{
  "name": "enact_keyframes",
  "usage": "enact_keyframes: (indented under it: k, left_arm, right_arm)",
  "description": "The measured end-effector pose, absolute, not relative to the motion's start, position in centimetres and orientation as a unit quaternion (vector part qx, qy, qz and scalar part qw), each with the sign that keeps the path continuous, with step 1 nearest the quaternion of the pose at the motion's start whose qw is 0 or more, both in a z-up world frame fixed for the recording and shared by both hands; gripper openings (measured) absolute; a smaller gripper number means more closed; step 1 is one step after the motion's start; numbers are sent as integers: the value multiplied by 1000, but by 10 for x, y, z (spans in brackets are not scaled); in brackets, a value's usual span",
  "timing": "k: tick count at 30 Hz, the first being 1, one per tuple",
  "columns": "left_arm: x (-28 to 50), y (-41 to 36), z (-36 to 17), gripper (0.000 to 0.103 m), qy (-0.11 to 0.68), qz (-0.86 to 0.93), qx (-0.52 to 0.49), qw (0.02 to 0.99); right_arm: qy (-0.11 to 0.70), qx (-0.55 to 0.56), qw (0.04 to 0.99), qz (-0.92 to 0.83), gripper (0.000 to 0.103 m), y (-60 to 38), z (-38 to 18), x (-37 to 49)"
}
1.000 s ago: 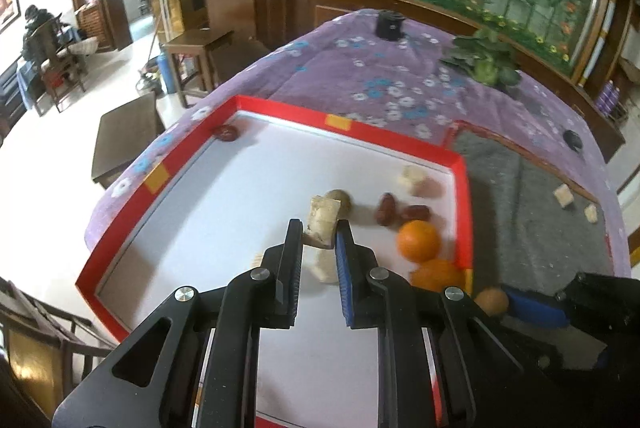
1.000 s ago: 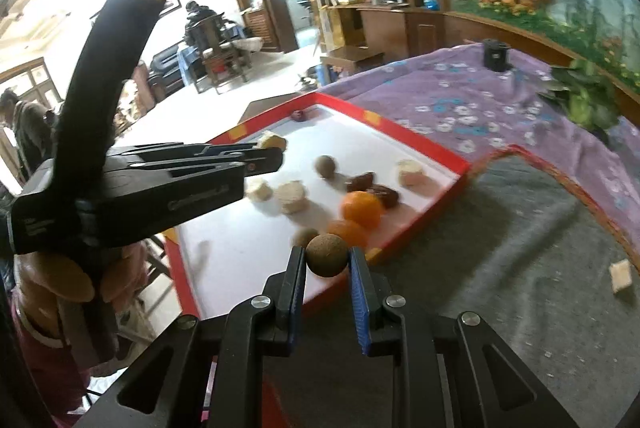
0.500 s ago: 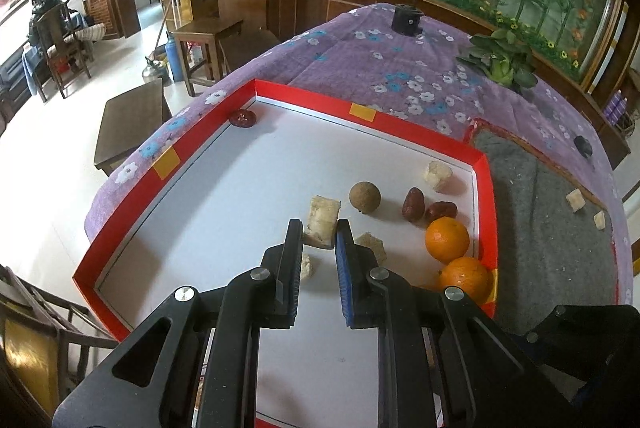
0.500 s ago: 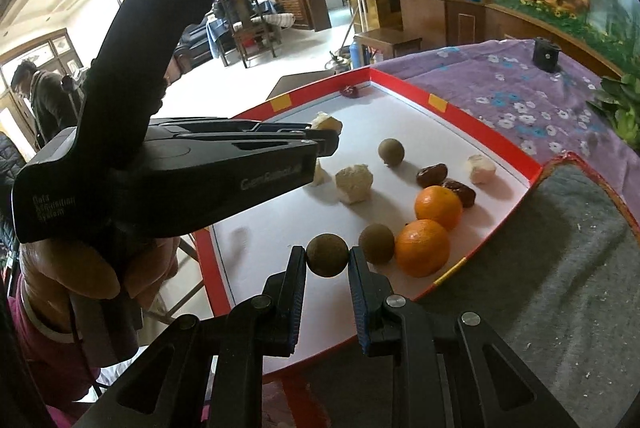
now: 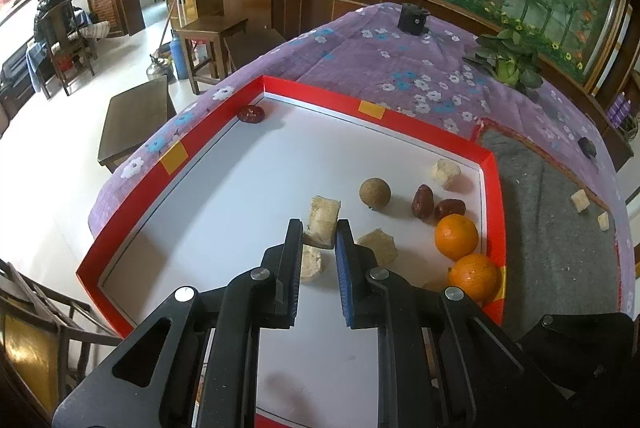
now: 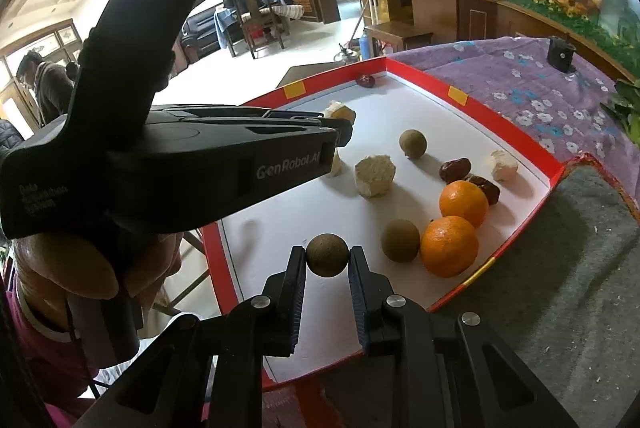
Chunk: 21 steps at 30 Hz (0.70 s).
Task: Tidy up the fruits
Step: 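Carry the cube and kiwi into the white tray and open both tools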
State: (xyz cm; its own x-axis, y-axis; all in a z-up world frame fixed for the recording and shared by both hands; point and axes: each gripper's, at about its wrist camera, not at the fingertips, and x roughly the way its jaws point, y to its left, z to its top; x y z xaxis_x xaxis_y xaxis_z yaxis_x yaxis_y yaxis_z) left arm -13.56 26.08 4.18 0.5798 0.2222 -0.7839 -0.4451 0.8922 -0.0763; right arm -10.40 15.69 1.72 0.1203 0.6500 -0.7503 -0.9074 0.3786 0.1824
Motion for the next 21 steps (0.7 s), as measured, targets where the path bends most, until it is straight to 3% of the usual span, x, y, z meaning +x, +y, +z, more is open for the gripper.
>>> enact_keyframes:
  k: [9, 16, 20, 21]
  left_arm:
    - [-134, 265, 36, 15, 431, 192, -152, 869]
    - [-136, 263, 37, 17, 434, 195, -157, 866]
    - [-137, 255, 43, 50, 425, 194, -149, 871]
    - [-138, 252, 47, 54, 420, 192, -146, 875]
  right_arm:
    - [409, -146, 722, 540, 21, 158, 7, -99]
    - [411, -119, 729, 535, 26, 142, 13, -90]
    - [407, -103, 736, 530, 28, 125, 21, -86]
    - [406, -101, 739, 528, 30, 122, 22, -85]
